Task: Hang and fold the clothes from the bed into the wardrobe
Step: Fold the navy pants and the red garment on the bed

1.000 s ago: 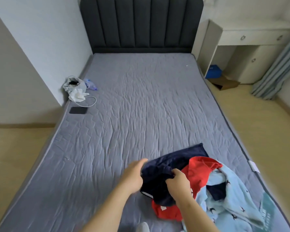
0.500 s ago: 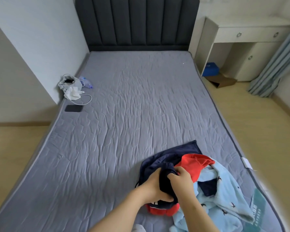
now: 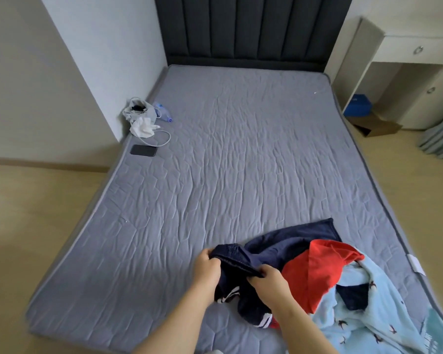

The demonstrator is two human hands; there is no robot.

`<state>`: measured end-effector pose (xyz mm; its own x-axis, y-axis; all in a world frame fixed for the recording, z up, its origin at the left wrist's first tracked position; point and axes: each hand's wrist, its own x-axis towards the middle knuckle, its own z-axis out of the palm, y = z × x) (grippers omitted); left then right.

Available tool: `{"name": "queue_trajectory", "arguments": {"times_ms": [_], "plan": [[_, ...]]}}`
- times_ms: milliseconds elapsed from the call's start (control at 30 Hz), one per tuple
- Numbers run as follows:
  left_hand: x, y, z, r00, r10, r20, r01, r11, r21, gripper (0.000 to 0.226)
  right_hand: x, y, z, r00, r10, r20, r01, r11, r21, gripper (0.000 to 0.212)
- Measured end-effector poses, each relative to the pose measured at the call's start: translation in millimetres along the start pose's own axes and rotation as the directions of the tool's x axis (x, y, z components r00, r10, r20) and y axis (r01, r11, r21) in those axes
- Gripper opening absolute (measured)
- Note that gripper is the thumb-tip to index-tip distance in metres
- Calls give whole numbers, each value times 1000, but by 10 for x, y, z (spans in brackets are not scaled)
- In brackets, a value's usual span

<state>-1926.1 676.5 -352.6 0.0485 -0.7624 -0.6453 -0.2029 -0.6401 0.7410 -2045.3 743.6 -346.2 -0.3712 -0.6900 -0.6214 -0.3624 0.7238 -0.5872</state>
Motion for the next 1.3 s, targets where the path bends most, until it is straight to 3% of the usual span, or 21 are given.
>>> {"name": "queue_trajectory", "arguments": {"times_ms": [200, 400, 567, 667, 800, 967, 1167, 1300], "plan": [[489, 222, -1202, 996, -48, -76, 27, 966, -257, 29, 28, -991, 992, 995, -95, -29, 98, 990, 104, 9], [743, 484, -2654, 963, -96, -253, -3, 931, -365, 24, -237, -1989, 2162, 979, -144, 145, 102, 959, 264, 17], [767, 676, -3413, 893, -31, -450, -187, 882, -433, 32, -370, -2546, 2575, 925, -300, 235, 239, 936, 257, 19], [774, 771, -3545, 871, 40, -489, -268, 874, -406, 34, -373, -2698, 2623, 909, -346, 233, 297, 929, 221, 19], [823, 783, -3364, 916, 106, -387, -225, 934, -277, 28, -335, -2555, 2437, 945, -290, 152, 261, 947, 186, 19], [797, 844, -2861, 970, 193, -147, -201, 979, -42, 17, -277, -2202, 1984, 983, -115, -145, 148, 959, 242, 13], [592, 1032, -1998, 951, 301, 69, -307, 946, 103, 20, -262, -1887, 1109, 910, 43, -413, 181, 854, 488, 19], [440, 1375, -1639, 880, 465, 100, -476, 854, 210, 17, -285, -1779, 586, 849, 18, -528, 310, 793, 524, 18]]}}
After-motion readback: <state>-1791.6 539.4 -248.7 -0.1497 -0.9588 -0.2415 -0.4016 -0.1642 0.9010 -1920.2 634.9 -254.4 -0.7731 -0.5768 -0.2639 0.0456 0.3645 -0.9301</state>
